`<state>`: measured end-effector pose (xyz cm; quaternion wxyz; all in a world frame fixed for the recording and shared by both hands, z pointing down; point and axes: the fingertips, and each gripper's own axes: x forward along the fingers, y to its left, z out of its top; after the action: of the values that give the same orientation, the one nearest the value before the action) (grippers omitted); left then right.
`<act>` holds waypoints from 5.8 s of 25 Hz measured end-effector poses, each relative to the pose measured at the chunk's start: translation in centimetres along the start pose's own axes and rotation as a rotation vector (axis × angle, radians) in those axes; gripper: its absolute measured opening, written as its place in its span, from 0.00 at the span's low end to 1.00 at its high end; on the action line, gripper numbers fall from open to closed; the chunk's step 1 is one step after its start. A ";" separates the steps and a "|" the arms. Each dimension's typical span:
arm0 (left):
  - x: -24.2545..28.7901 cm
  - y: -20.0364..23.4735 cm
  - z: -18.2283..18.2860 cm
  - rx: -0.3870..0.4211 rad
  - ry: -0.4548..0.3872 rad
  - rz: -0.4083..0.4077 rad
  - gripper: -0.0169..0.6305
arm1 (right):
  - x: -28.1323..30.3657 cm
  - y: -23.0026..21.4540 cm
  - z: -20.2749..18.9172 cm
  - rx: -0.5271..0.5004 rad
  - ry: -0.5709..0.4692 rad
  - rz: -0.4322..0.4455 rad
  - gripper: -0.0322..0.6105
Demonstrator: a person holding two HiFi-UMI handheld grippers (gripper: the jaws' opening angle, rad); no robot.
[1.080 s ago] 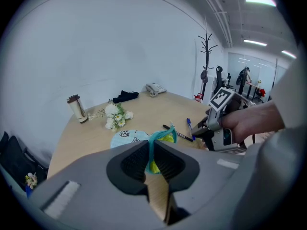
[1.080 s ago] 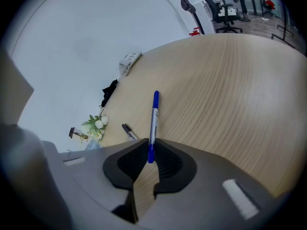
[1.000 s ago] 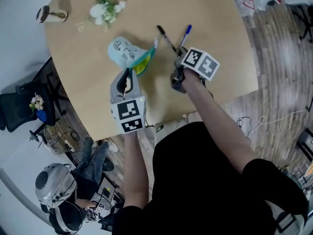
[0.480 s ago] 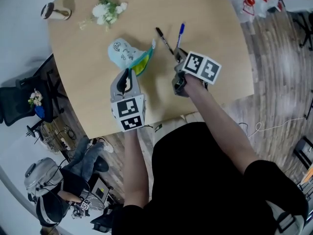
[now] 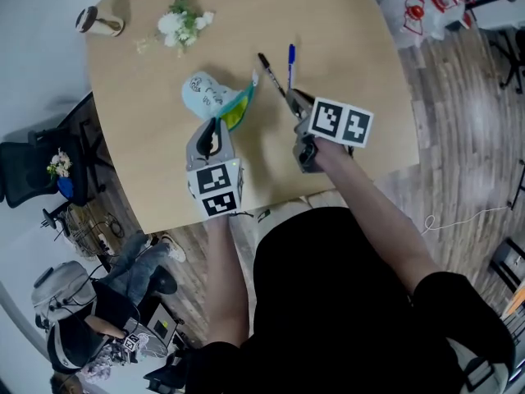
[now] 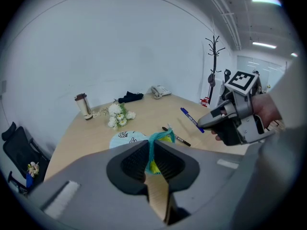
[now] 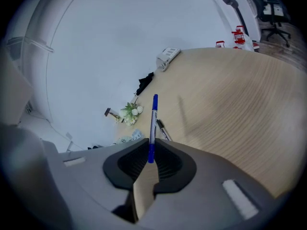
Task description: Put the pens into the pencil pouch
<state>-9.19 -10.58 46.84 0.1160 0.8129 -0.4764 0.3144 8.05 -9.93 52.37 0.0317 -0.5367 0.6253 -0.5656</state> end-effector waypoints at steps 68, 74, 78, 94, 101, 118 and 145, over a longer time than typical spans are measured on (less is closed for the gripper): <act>-0.2 -1.4 -0.2 -0.054 -0.019 -0.033 0.08 | -2.0 4.5 -12.1 -0.627 0.599 0.257 0.12; -0.4 -1.4 -0.5 -0.057 -0.019 -0.035 0.08 | -0.9 5.5 -11.5 -0.610 0.564 0.255 0.12; -0.6 -1.4 -0.5 -0.061 -0.017 -0.035 0.08 | -0.3 6.1 -11.2 -0.600 0.549 0.257 0.12; -1.1 -1.4 -0.9 -0.052 -0.003 -0.039 0.08 | 1.5 7.6 -8.7 -0.558 0.435 0.236 0.12; -1.1 -1.7 -0.6 -0.047 -0.004 -0.044 0.08 | 2.6 8.3 -8.0 -0.543 0.400 0.241 0.12; -1.7 -1.1 0.0 -0.030 0.000 -0.041 0.08 | 4.2 9.6 -6.8 -0.556 0.353 0.230 0.12; -0.8 -1.6 1.0 -0.012 -0.002 -0.048 0.08 | 1.8 6.8 -3.0 -0.549 0.269 0.156 0.12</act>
<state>-7.72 -9.69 45.75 0.1278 0.8238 -0.4586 0.3078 1.01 -10.64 49.46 -0.1539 -0.3960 0.7926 -0.4374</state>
